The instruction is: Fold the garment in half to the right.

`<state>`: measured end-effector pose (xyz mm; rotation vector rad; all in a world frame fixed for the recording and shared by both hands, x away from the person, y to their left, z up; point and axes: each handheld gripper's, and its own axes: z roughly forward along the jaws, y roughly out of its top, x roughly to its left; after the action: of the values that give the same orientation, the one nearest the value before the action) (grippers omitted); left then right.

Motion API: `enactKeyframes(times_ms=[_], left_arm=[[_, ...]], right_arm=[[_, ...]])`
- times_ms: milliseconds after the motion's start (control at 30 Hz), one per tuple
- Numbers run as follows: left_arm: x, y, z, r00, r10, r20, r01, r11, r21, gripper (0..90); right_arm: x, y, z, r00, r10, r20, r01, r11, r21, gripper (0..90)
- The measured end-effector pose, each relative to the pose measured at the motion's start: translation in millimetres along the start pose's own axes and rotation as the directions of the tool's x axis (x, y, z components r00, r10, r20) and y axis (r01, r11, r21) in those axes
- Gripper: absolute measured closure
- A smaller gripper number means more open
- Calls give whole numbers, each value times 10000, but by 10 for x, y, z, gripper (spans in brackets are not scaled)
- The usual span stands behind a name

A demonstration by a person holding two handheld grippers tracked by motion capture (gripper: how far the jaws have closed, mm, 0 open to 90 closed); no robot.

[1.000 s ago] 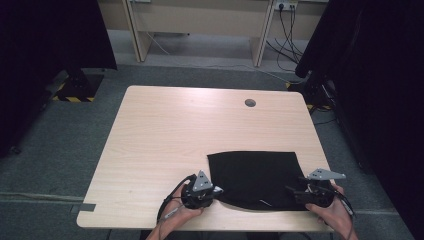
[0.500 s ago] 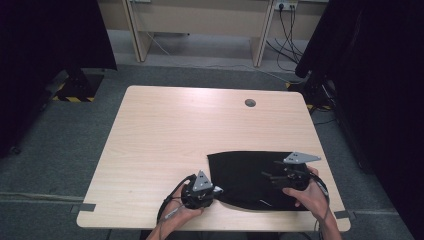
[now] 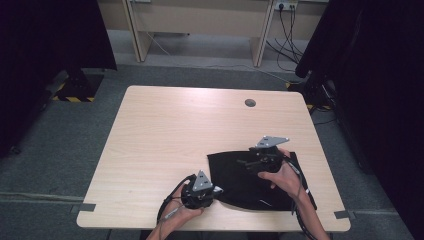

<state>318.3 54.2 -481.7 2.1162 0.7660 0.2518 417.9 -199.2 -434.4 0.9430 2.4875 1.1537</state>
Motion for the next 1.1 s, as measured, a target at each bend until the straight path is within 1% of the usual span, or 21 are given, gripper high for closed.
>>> enactKeyframes(times_ms=[67,300,333,433,467,500,533,567,633,667,700,733,800,833,867,900,933,1000,1033,1067,1100], left_arm=[[6,-1,1,10000,-61,40,61,10000,-16,747],[6,-1,0,10000,2,37,-2,10000,-19,746],[2,-1,4,9999,-4,132,4,10000,-35,746],[12,-1,-3,10000,11,-30,-11,10000,2,746],[9,-1,-2,10000,23,-23,-23,10000,0,746],[2,-2,2,9999,-34,134,34,10000,3,746],[7,-2,0,10000,-34,48,34,10000,10,746],[7,-2,0,10000,-34,48,34,10000,10,746],[15,-2,-1,9999,-38,97,38,10000,-18,746],[15,-2,-1,9999,-34,96,34,10000,-22,745],[14,-2,-1,10000,-27,90,27,10000,-23,745],[16,-2,-1,9999,-20,101,20,10000,-21,745],[16,-2,-2,10000,-17,97,17,10000,-19,745],[14,-2,-3,10000,0,79,0,10000,-14,745],[12,-2,-2,10000,5,74,-5,10000,-17,745],[14,-3,-2,10000,-5,92,5,10000,-23,745],[23,-2,-3,9999,-41,144,41,10000,-12,745],[52,-3,-5,9992,-283,288,284,9996,-30,745],[76,1,-8,9997,-141,181,142,9999,-92,745],[73,-1,-7,9995,-227,232,229,9997,-57,745],[75,0,-10,9998,-168,141,169,9998,-54,745]], right_arm=[[17,63,84,9998,-150,-119,151,9999,77,303],[106,289,348,9974,-229,-684,238,9996,124,322],[118,319,385,9969,-254,-745,265,9995,146,327],[159,397,476,9963,-402,-765,422,9988,239,340],[170,417,511,9957,-454,-804,474,9986,239,341],[182,435,545,9959,-437,-797,464,9984,322,341],[189,451,580,9956,-505,-791,536,9979,376,341],[189,451,580,9956,-505,-791,536,9979,376,341],[200,481,649,9953,-517,-822,554,9975,432,346],[202,493,689,9951,-514,-844,558,9972,503,351],[208,512,767,9943,-631,-855,692,9952,698,356],[210,517,800,9938,-673,-883,740,9945,740,359],[211,522,860,9936,-610,-949,686,9945,786,368],[211,522,860,9936,-610,-949,686,9945,786,368],[213,527,912,9938,-635,-917,720,9931,924,376],[212,530,933,9933,-676,-934,763,9927,935,385],[212,530,933,9933,-676,-934,763,9927,935,385],[210,538,979,9926,-670,-1015,767,9925,955,398],[215,543,1003,9927,-656,-1016,759,9920,1011,403],[223,551,1033,9921,-739,-1013,848,9906,1070,412],[233,556,1057,9914,-791,-1038,908,9895,1129,426]])
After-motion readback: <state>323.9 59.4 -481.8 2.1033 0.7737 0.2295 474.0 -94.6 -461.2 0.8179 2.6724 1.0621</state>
